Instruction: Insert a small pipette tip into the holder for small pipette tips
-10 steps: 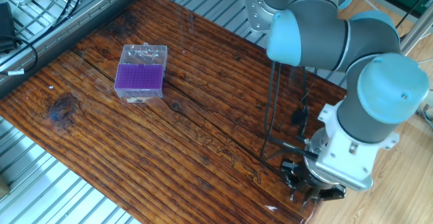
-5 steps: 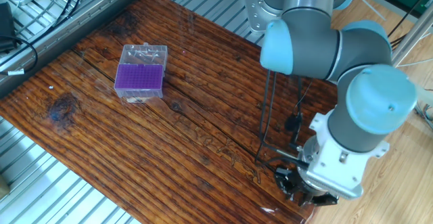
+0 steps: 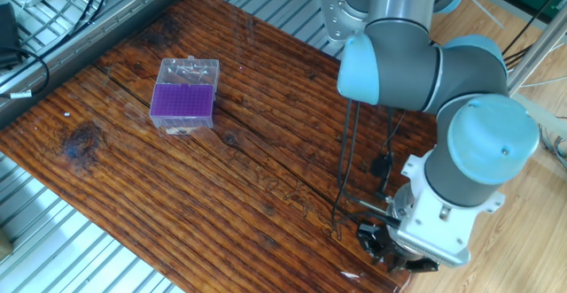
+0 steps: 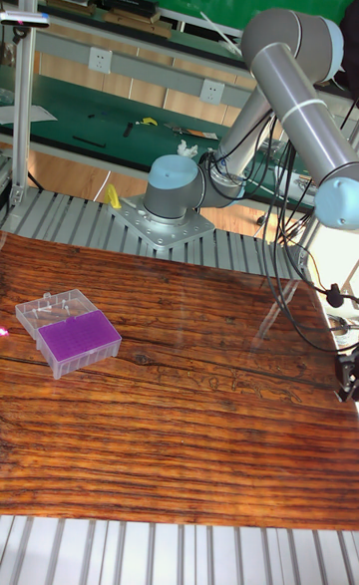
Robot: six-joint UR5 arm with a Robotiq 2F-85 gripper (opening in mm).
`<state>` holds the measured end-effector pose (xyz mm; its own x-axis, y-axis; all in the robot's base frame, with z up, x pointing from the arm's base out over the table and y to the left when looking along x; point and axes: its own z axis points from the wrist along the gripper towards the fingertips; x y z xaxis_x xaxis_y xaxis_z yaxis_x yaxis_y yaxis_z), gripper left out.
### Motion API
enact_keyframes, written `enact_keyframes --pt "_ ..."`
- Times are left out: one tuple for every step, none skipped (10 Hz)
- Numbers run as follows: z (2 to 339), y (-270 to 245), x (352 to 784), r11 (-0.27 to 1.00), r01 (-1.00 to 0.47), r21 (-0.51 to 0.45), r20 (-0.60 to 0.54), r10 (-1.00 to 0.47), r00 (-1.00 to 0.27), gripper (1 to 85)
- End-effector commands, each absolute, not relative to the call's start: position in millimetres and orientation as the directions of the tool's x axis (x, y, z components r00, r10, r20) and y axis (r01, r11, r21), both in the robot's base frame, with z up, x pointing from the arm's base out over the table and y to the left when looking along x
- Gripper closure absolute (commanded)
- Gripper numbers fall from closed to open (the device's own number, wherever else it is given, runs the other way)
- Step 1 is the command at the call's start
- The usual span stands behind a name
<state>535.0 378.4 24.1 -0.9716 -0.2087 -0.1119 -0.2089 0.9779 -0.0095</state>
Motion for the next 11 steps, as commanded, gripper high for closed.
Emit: enact_keyframes --pt "20.0 384.4 537.5 0.980 -0.200 -0.006 -0.117 -0.199 -0.973 57.0" --pt "16.4 383.5 537.5 0.979 -0.201 -0.014 -0.118 -0.202 -0.972 58.0" --pt "11.8 381.8 538.0 0.979 -0.204 -0.027 -0.125 -0.206 -0.971 59.3" --pt "11.1 381.8 537.2 0.978 -0.206 -0.029 -0.125 -0.208 -0.970 59.7" --pt "10.8 380.2 536.0 0.978 -0.207 -0.036 -0.121 -0.210 -0.970 61.0" --pt "10.2 379.5 534.7 0.977 -0.209 -0.037 -0.117 -0.212 -0.970 61.3" --pt "9.0 378.9 532.8 0.977 -0.210 -0.034 -0.111 -0.213 -0.971 61.3" --pt "8.2 379.2 530.5 0.977 -0.210 -0.033 -0.106 -0.213 -0.971 61.3" --pt "7.0 378.9 529.8 0.976 -0.213 -0.030 -0.105 -0.216 -0.971 61.3" --pt "5.5 379.5 529.1 0.976 -0.218 -0.021 -0.104 -0.219 -0.970 61.3" --pt "5.2 379.1 528.7 0.976 -0.218 -0.021 -0.103 -0.219 -0.970 61.3"
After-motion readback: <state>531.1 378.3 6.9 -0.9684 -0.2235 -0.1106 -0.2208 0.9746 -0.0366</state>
